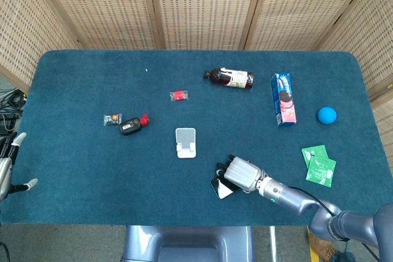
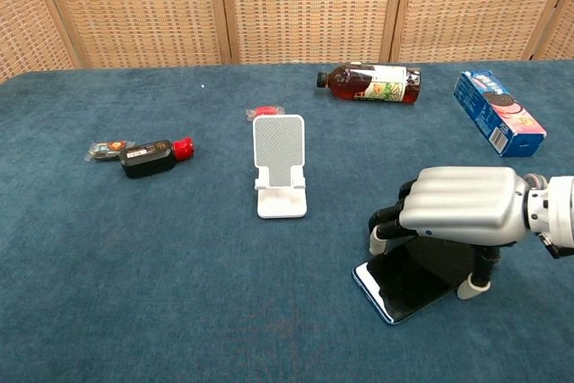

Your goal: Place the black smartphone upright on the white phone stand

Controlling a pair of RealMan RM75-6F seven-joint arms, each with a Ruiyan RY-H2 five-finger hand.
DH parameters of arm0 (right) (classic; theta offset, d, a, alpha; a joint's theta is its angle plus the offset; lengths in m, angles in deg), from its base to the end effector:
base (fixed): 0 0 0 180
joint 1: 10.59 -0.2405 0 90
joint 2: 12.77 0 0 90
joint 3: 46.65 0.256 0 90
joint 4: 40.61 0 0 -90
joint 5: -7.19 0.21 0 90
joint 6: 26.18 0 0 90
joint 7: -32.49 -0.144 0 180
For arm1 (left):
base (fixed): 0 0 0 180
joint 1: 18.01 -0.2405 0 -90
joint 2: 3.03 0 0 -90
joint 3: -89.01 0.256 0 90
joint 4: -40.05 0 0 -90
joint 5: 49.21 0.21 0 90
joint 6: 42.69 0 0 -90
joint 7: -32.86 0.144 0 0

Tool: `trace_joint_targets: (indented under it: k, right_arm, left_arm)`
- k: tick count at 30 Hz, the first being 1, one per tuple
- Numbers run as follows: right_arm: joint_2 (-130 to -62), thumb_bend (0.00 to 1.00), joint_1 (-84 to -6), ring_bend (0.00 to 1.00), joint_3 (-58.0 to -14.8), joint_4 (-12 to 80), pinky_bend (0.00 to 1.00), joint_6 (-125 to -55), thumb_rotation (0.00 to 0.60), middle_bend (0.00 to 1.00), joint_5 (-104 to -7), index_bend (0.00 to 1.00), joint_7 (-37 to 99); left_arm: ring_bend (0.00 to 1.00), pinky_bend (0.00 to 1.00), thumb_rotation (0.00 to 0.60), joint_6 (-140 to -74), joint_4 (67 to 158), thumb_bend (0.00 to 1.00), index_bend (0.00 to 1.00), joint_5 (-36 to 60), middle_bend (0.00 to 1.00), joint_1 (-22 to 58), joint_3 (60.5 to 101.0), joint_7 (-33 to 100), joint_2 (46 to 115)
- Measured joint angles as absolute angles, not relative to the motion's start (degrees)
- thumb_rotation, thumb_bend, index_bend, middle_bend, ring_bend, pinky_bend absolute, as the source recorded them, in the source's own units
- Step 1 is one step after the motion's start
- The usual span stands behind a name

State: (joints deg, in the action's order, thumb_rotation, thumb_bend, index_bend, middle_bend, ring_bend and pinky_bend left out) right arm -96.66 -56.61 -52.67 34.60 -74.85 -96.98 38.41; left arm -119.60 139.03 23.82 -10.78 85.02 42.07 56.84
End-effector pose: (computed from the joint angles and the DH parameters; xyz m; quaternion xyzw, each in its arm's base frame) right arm -0.1836 -0.2948 -0.0360 0.9284 -0.1241 0.2577 0.2372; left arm -0.3204 0.1928 0.1661 -0.5841 -0.4300 -0.2938 0.6226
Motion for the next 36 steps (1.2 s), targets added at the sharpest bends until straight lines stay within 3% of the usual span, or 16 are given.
trace_joint_targets:
  k: [11,21,26,36]
  right_arm:
    - [-93.09,0.18,-57.48,0.52,-51.60,38.37,0.36,-80.41,0.600,0.57,-99.64,0.63,41.96]
    - [-90.07,0.19,-61.57,0.53,-46.21,40.69,0.36,-82.76,0.600,0.58,-105.03,0.62,57.68]
    - [-89.16,0.22,-65.69,0.54,-42.51,40.85,0.36,-81.61,0.600,0.58,-109.16,0.63,69.55]
    - [-90.88,0.23,-69.96,0.54,-37.49,40.52,0.36,-73.01,0.600,0.59,-110.40,0.63,88.77]
  left_arm:
    - [0.00,0.00,0.600,-119.64,139.06,0.00,0.00,23.99,0.00,-10.71,85.06,41.39,56.62]
    - [0.00,0.00,0.600,-119.33,138.85,0.00,0.00,23.70,0.00,-10.61,84.92,40.25,56.27]
    - [0.00,0.00,0.600,-118.82,138.52,0.00,0.00,23.10,0.00,-10.45,84.83,39.97,56.27]
    - [0.00,0.00,0.600,-117.38,137.66,0.00,0.00,21.57,0.00,-9.88,84.54,39.68,56.45]
